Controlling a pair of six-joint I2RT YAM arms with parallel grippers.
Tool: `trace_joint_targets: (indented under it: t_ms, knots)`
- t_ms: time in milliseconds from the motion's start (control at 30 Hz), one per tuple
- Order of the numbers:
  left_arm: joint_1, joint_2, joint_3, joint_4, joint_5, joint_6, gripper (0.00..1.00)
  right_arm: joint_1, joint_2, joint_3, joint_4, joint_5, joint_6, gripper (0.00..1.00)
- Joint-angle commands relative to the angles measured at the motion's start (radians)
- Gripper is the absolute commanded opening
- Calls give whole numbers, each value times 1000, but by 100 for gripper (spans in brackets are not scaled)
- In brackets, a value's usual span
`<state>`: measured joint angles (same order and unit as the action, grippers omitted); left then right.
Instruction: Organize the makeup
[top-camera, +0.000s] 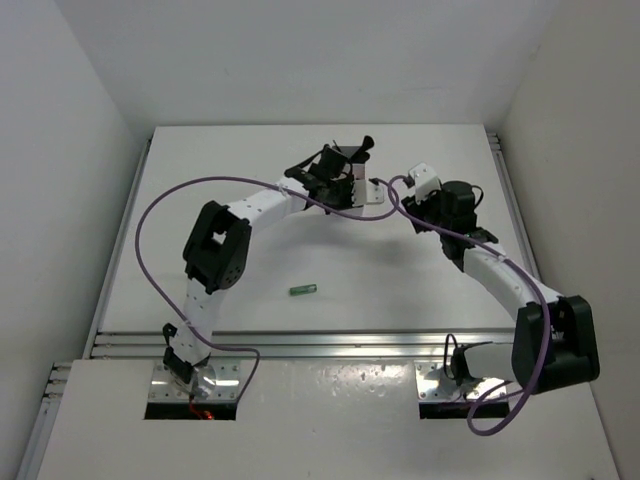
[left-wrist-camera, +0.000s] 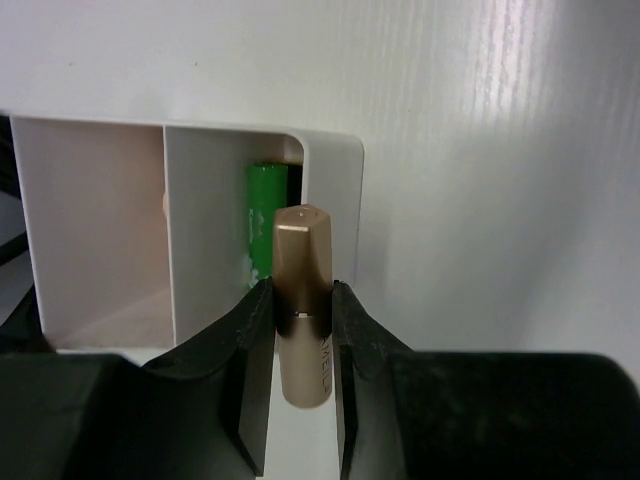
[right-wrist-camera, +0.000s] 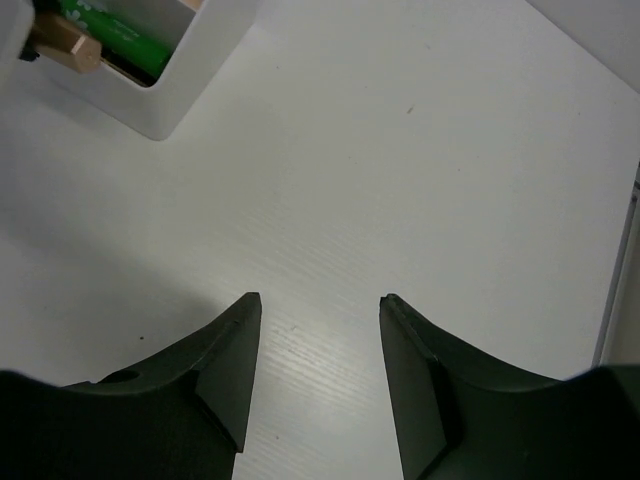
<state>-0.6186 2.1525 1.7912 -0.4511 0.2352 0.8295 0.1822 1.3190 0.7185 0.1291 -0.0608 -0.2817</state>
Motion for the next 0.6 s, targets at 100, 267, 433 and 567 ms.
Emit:
trace_joint_targets:
  t_ms: [100, 267, 433, 567]
  knots:
    - [-20, 61, 86, 233, -72, 3, 0, -29, -104, -25, -37, -36, -16, 51]
    - [-29, 72, 129, 181, -73, -20, 0, -39, -138, -27, -95, -56, -48, 51]
    - [-29, 47, 97, 169, -71, 36, 0, -36, -129, -28, -114, -88, -73, 51]
    - [-29, 58, 53, 169, -71, 36, 0, -38, -121, -8, -128, -93, -96, 51]
